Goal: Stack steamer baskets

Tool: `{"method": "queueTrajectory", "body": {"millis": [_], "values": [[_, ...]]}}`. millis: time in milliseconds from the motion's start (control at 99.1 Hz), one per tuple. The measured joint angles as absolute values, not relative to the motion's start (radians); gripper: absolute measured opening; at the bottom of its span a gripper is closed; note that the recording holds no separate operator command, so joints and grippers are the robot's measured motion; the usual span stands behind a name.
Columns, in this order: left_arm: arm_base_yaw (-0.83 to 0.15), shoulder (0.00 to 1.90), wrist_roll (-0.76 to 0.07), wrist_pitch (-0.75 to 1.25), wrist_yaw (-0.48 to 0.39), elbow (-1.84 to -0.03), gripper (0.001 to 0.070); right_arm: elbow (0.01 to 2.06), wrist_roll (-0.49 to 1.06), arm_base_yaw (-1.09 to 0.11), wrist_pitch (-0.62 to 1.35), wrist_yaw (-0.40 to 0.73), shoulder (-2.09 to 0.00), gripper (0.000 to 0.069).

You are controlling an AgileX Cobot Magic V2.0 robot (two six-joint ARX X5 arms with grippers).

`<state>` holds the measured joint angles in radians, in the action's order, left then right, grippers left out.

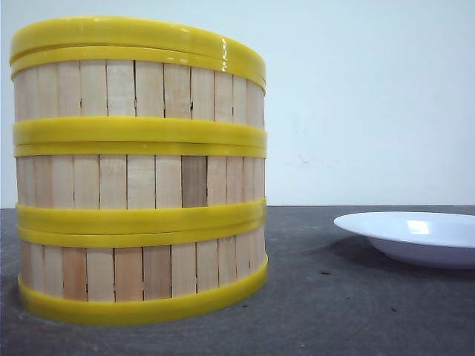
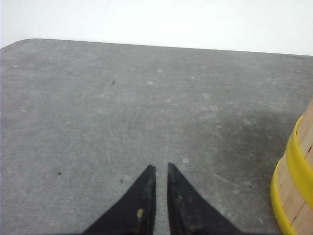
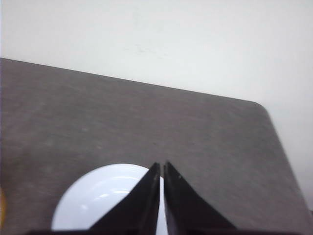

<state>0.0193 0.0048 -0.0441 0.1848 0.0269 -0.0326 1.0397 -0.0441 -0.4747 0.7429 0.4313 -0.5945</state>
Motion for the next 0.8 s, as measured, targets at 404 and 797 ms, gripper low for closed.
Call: {"method": "queueTrajectory", "body": {"millis": [404, 797], "values": [[0.019, 0.005, -0.044, 0.185, 0.027, -0.033, 0.0014, 0.698, -0.022, -0.268, 0.550, 0.361, -0.365, 0.0007], [0.019, 0.005, -0.044, 0.185, 0.027, -0.033, 0.0014, 0.316, -0.022, -0.123, 0.462, 0.212, -0.080, 0.0007]]}}
